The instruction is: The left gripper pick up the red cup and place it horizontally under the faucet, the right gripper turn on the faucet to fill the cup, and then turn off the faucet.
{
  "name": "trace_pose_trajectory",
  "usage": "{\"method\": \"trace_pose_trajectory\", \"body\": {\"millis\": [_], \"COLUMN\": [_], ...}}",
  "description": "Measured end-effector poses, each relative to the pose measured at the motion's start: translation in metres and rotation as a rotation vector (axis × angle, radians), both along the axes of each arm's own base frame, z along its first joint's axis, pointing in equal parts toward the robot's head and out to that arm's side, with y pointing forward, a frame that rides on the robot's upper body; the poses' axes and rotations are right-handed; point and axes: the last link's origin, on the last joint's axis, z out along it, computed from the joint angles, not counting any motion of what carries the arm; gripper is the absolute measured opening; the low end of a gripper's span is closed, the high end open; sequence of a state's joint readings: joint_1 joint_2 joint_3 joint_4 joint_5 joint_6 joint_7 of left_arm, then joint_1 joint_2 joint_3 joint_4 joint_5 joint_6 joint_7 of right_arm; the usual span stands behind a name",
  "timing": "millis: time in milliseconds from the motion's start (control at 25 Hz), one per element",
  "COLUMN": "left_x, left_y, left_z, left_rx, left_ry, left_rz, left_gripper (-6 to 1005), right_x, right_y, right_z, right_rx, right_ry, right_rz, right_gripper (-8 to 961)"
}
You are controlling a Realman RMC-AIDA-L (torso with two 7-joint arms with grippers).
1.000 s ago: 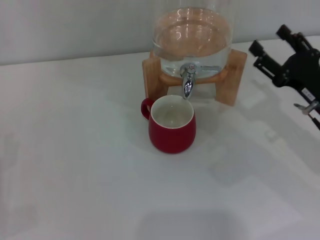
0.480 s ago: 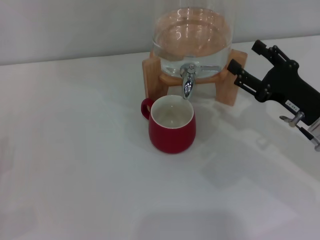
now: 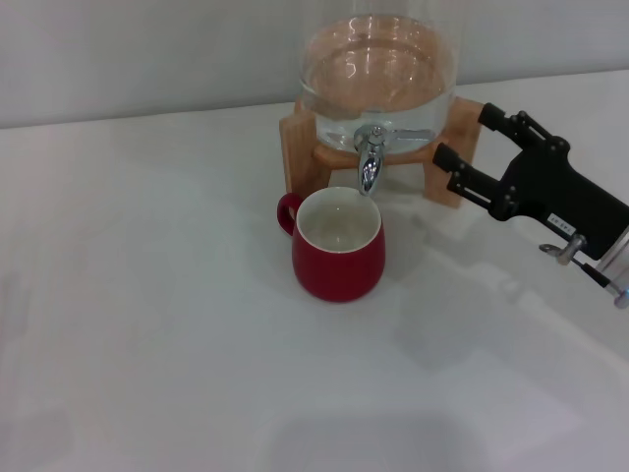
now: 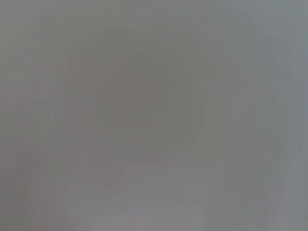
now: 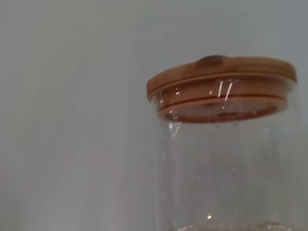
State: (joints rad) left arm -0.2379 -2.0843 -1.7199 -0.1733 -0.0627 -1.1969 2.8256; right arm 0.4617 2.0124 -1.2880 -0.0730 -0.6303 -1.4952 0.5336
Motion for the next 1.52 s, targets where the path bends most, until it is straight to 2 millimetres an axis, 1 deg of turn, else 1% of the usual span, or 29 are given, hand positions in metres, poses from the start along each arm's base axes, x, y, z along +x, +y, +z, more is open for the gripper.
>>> {"method": "trace_pose_trajectory", "body": {"millis": [280,600,1520], "left_x": [0.000,0.001,0.000], "left_y": [0.000,0.001,0.000], "left_z": [0.000,-0.001,-0.001], "left_rx": [-0.002,-0.003,-0.004], "left_ry": [0.000,0.000,0.000], "left_rz": [-0.001,-0.002,0.001], "left_gripper": [875,875,875], "right_x": [-0.005,-0.006,-0.008], "right_y": [0.006,0.010,0.004], "right_z": [-0.007,-0.011,-0.013], "right_rx": [-0.037,-0.057,-0.078], "right_ry": [-0.052,-0.079,-0.069], "right_rz": [0.025,0.021,0.046], "right_gripper": [841,842,841]}}
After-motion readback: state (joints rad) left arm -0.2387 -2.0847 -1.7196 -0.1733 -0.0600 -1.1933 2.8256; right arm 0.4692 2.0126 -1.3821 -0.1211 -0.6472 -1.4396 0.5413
